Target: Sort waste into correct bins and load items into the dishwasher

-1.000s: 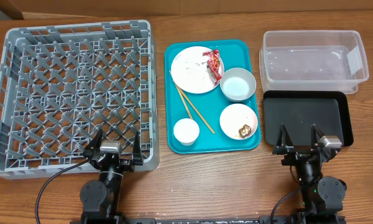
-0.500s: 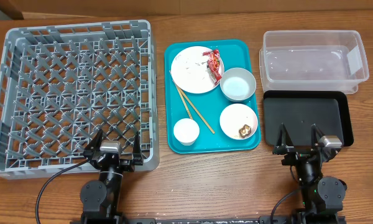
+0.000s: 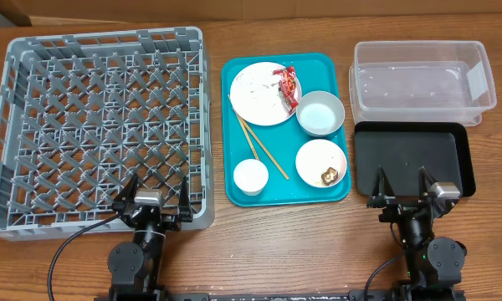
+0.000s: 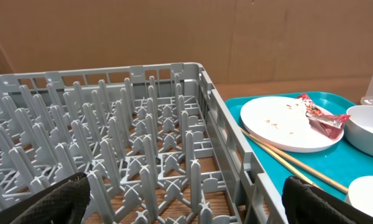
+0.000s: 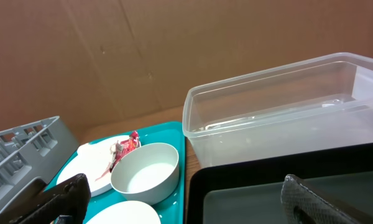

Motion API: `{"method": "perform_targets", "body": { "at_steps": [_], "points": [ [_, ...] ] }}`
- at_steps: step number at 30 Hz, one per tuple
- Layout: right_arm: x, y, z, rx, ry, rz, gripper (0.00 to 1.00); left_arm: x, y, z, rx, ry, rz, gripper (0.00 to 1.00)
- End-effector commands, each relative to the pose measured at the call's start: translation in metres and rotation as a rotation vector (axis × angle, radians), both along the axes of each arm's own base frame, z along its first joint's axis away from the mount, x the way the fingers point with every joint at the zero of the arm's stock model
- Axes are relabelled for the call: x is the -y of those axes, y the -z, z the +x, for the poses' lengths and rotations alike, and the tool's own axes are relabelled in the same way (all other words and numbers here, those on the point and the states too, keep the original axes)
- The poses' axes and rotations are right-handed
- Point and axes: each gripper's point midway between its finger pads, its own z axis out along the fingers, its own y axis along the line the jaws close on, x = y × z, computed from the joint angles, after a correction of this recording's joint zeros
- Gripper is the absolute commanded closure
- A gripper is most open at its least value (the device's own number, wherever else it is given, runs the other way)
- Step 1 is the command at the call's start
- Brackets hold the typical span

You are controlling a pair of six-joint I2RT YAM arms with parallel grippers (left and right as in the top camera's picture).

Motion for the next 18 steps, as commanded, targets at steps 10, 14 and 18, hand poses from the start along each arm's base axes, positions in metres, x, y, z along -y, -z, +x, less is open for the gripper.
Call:
{"method": "perform_targets", "body": {
  "at_steps": [10,14,18],
  "points": [
    [-0.014,-0.030,-0.005,0.094,-0.085,-0.028,0.00,-0.002,0.001,0.000,-0.001,-0.006,0.008,0.00],
    [-0.026,-0.057,-0.015,0.109,-0.154,-0.053,0.00,-0.002,0.001,0.000,-0.001,-0.006,0.008,0.00],
    [-0.027,-0.083,-0.025,0.077,-0.160,-0.081,0.00,-0.002,0.001,0.000,-0.001,-0.006,0.008,0.00]
  ]
}}
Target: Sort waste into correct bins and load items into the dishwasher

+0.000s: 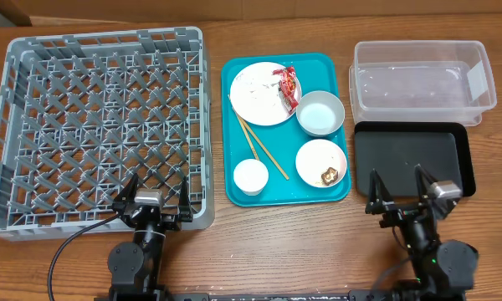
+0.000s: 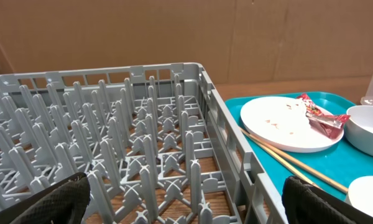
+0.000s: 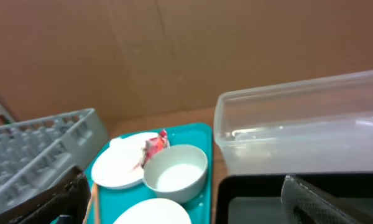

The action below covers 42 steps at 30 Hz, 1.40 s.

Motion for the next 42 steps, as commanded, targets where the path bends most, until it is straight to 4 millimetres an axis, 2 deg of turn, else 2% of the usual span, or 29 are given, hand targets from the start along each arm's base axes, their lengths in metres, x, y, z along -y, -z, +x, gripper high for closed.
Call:
{"method": "perform_targets", "body": {
  "at_steps": [1,6,10,11,15,19,23,27,30,35,36,39,42],
  "points": [
    [-0.006,-0.049,-0.011,0.065,-0.039,-0.049,0.00,-0.002,0.001,0.000,0.000,-0.006,0.008,0.00],
    [-0.013,-0.092,-0.008,0.004,-0.082,-0.070,0.00,-0.002,0.001,0.000,0.000,-0.006,0.008,0.00],
    [-0.022,-0.129,0.010,-0.103,-0.142,-0.075,0.00,-0.002,0.001,0.000,0.000,-0.006,0.008,0.00],
    [-0.024,-0.140,0.022,-0.149,-0.155,-0.071,0.00,-0.002,0.001,0.000,0.000,-0.006,0.008,0.00],
    [-0.027,-0.161,0.058,-0.277,-0.170,-0.063,0.00,-0.002,0.001,0.000,0.000,-0.006,0.008,0.00],
    [-0.040,-0.165,0.109,-0.462,-0.208,-0.058,0.00,-0.002,0.001,0.000,0.000,-0.006,0.008,0.00],
    [-0.072,-0.140,0.154,-0.675,-0.287,-0.076,0.00,-0.002,0.001,0.000,0.000,-0.006,0.008,0.00],
    [-0.118,-0.094,0.193,-0.840,-0.374,-0.111,0.00,-0.002,0.001,0.000,0.000,-0.006,0.008,0.00],
    [-0.149,-0.056,0.218,-0.878,-0.420,-0.132,0.00,-0.002,0.001,0.000,0.000,-0.006,0.008,0.00],
    [-0.209,-0.007,0.232,-0.937,-0.607,-0.050,0.00,-0.002,0.001,0.000,0.000,-0.006,0.008,0.00],
    [-0.216,0.006,0.235,-0.950,-0.612,-0.060,0.05,-0.002,0.001,0.000,0.000,-0.006,0.008,0.00],
    [-0.223,0.051,0.243,-1.007,-0.541,-0.142,0.20,-0.002,0.001,0.000,0.000,-0.006,0.008,0.00],
    [-0.225,0.089,0.244,-1.059,-0.457,-0.249,0.27,-0.002,0.001,0.000,0.000,-0.006,0.008,0.00]
  ]
}}
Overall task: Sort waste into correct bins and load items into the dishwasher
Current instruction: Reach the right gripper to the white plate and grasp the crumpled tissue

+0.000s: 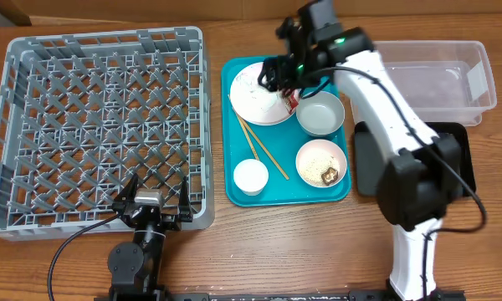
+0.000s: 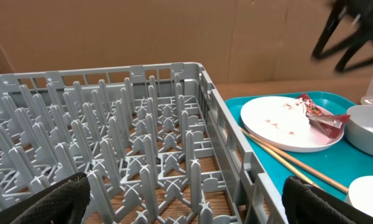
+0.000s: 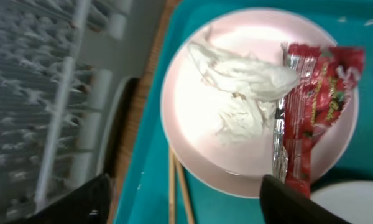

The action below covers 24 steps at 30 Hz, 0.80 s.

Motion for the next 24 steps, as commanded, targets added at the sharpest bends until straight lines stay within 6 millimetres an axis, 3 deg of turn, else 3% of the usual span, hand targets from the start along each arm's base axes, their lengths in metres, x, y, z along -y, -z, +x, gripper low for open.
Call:
{"method": "perform_targets", "body": {
  "at_steps": [1,4,9,16,24],
  "points": [
    [-0.004,0.022,0.007,0.043,0.024,-0.146,0.29,-0.002,0.001,0.000,0.000,-0.006,0.008,0.00],
    [-0.003,0.048,0.008,0.066,0.053,-0.290,0.30,-0.002,0.001,0.000,0.000,-0.006,0.008,0.00],
    [-0.008,0.067,0.013,0.145,0.067,-0.439,0.29,-0.002,0.001,0.000,0.000,-0.006,0.008,0.00],
    [-0.016,0.085,0.029,0.201,0.086,-0.449,0.29,-0.002,0.001,0.000,0.000,-0.006,0.008,0.00],
    [-0.009,0.101,0.042,0.196,0.116,-0.429,0.29,-0.002,0.001,0.000,0.000,-0.006,0.008,0.00]
  ]
}}
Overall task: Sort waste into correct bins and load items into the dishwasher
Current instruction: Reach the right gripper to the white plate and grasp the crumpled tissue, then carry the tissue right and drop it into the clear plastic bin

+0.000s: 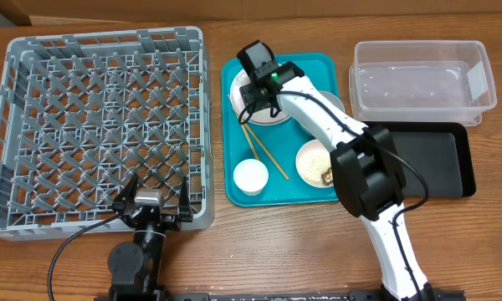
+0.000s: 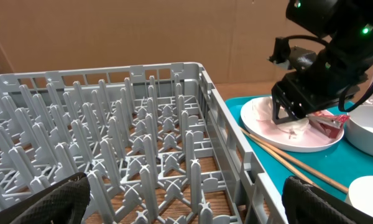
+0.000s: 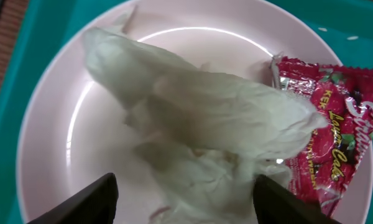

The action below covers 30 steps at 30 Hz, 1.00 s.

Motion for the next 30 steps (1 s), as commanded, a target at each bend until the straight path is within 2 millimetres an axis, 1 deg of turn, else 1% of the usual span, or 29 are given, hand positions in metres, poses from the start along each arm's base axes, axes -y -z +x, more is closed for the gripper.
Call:
{"method": "perform_targets", "body": {
  "at_steps": [1,2,5,7,8,9,10,11,12,13,15,18,20,22,24,25,26,27,28,29,30],
  "points": [
    [0.006,0.006,0.009,0.003,0.028,0.005,0.29,-0.002,0.001,0.000,0.000,-0.006,0.008,0.00],
    [0.007,0.014,0.008,-0.017,0.031,0.007,0.29,-0.002,0.001,0.000,0.000,-0.006,0.008,0.00],
    [0.010,0.025,0.001,-0.069,0.063,0.028,0.31,-0.002,0.001,0.000,0.000,-0.006,0.008,0.00],
    [0.008,0.026,-0.003,-0.095,0.059,0.043,0.44,-0.002,0.001,0.000,0.001,-0.006,0.008,0.00],
    [0.007,0.025,-0.005,-0.103,0.056,0.051,0.53,-0.002,0.001,0.000,0.000,-0.006,0.008,0.00],
    [0.006,0.023,-0.007,-0.110,0.055,0.057,0.72,-0.002,0.001,0.000,0.000,-0.006,0.008,0.00],
    [0.005,0.019,-0.009,-0.119,0.050,0.065,0.82,-0.002,0.001,0.000,0.000,-0.006,0.008,0.00],
    [0.004,0.015,-0.011,-0.128,0.046,0.074,0.89,-0.002,0.001,0.000,0.000,-0.006,0.008,0.00],
    [0.002,0.008,-0.013,-0.134,0.041,0.086,0.95,-0.002,0.001,0.000,0.000,-0.006,0.008,0.00],
    [0.001,0.000,-0.014,-0.139,0.037,0.097,0.96,-0.002,0.001,0.000,0.000,-0.006,0.008,0.00],
    [-0.003,-0.029,-0.017,-0.136,0.031,0.128,0.96,-0.002,0.001,0.000,0.000,-0.006,0.008,0.00],
    [-0.001,-0.081,-0.020,-0.106,0.058,0.161,0.96,-0.002,0.001,0.000,0.000,-0.006,0.008,0.00],
    [0.006,-0.126,-0.024,-0.077,0.077,0.186,0.96,-0.002,0.001,0.000,0.000,-0.006,0.008,0.00],
    [0.021,-0.167,-0.028,-0.043,0.095,0.201,0.96,-0.002,0.001,0.000,0.000,-0.006,0.008,0.00],
    [0.042,-0.199,-0.031,-0.013,0.123,0.217,0.96,-0.002,0.001,0.000,0.000,-0.006,0.008,0.00],
    [0.056,-0.214,-0.032,0.001,0.147,0.222,0.96,-0.002,0.001,0.000,0.000,-0.006,0.008,0.00],
    [0.071,-0.223,-0.032,0.011,0.178,0.221,0.96,-0.002,0.001,0.000,0.000,-0.006,0.008,0.00],
    [0.093,-0.231,-0.031,0.024,0.241,0.210,0.96,-0.002,0.001,0.000,0.000,-0.006,0.008,0.00],
    [0.118,-0.235,-0.029,0.033,0.318,0.193,0.96,-0.002,0.001,0.000,0.000,-0.006,0.008,0.00],
    [0.142,-0.234,-0.028,0.029,0.389,0.178,0.96,-0.002,0.001,0.000,0.001,-0.006,0.008,0.00],
    [0.158,-0.232,-0.027,0.017,0.424,0.172,0.96,-0.002,0.001,0.000,0.000,-0.006,0.008,0.00]
  ]
}}
